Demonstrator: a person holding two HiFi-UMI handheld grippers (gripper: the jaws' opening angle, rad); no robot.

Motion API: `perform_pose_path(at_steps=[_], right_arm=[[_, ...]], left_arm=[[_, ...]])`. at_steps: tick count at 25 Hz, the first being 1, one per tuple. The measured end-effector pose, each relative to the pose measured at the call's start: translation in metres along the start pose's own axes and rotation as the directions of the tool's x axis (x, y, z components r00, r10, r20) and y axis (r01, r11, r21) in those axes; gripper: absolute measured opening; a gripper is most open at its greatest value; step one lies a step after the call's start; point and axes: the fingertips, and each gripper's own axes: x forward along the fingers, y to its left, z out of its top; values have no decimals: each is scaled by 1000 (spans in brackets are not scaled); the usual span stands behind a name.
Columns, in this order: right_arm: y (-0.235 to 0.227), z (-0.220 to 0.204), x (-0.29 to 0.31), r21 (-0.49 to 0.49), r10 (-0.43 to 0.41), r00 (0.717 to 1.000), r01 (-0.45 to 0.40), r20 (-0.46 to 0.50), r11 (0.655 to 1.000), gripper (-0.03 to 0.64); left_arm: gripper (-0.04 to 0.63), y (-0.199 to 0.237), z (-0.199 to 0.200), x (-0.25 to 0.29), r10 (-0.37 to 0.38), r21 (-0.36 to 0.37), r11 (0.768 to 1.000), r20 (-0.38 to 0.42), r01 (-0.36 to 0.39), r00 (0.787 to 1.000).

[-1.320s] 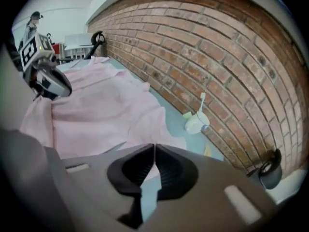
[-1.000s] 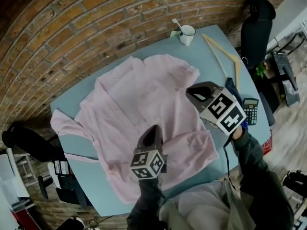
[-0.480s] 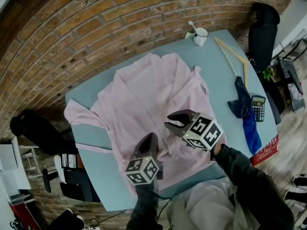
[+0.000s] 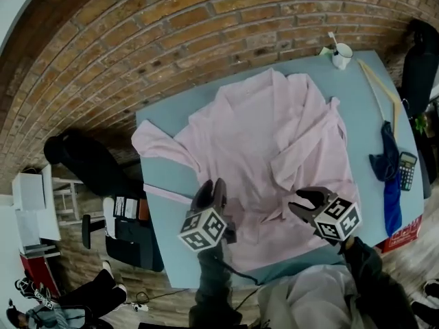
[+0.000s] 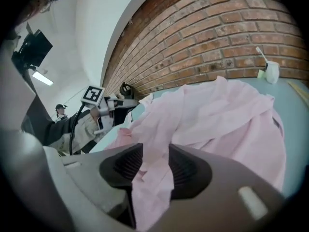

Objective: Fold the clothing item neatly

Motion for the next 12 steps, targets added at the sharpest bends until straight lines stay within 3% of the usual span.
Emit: perform_pose_path(at_steps=[2,6,10,12], right_arm=[[6,-10,9,5,14,999,-13,-29,1000,160],[14,-15,25,10,32,997,-31,-63,999,158],[12,-9,38,-15,27,995,-28,-93,999,158],[10,-6,43,-19,24,994,-26,-103,999,158]], left_arm=[[150,48,22,-2,95,-20,995,25,-95,995],[110,122,62,3,253,-29,967,65,-251,965],[109,168,91,42,332,55,941,21,-333,943],[109,187,107,67,342,49,939,-9,-341,940]])
